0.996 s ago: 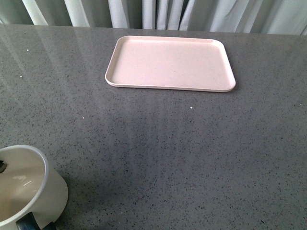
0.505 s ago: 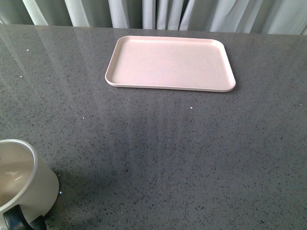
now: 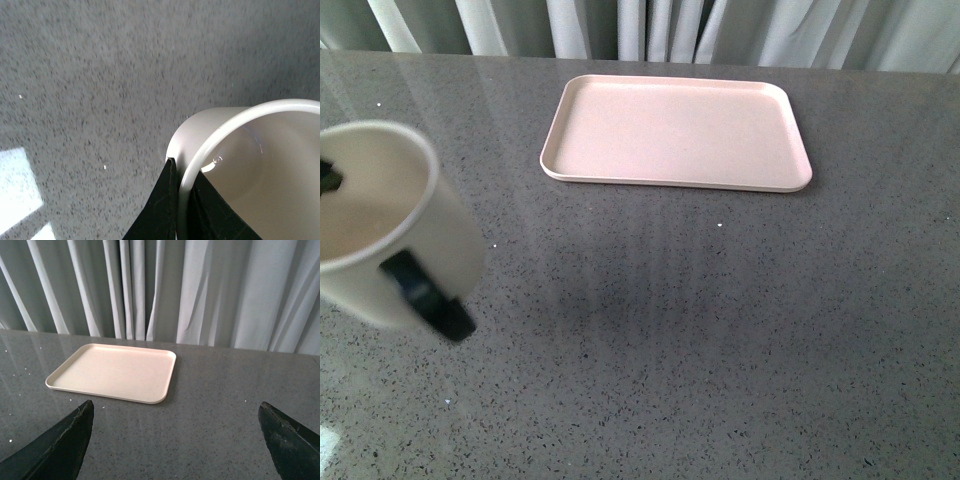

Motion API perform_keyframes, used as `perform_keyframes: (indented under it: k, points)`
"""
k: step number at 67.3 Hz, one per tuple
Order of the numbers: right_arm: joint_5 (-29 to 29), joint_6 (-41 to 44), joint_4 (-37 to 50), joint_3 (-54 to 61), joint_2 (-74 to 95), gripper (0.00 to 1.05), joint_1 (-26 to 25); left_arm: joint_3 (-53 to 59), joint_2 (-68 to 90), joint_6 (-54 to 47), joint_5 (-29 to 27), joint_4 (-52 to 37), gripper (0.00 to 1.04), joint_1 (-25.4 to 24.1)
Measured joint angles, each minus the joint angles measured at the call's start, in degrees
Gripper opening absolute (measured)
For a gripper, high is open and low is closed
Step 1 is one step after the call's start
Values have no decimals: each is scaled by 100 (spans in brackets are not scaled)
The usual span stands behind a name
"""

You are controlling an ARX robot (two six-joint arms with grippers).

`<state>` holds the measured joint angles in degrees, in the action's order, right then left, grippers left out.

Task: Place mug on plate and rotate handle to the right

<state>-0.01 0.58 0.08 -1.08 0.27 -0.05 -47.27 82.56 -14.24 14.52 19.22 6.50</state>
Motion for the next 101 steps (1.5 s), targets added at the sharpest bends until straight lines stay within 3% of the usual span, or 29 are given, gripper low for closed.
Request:
perform_keyframes:
  k: [20,37,59,66,101]
  points:
    - [0,0,0,0,0,96,0,-1982,1729,811,-258,-20,2,960]
    - [0,0,0,0,0,96,0,-3869,3093,1185,-442,310,2,1401]
    - [0,0,0,0,0,96,0,-4116,3191,1252,-426,339,2,1451]
    - [-2,0,0,0,0,96,0,-4750,3482,979,-680,1307,2,1484]
    - [0,0,0,0,0,96,0,-9626,6529,675,-411,3416,2,1733]
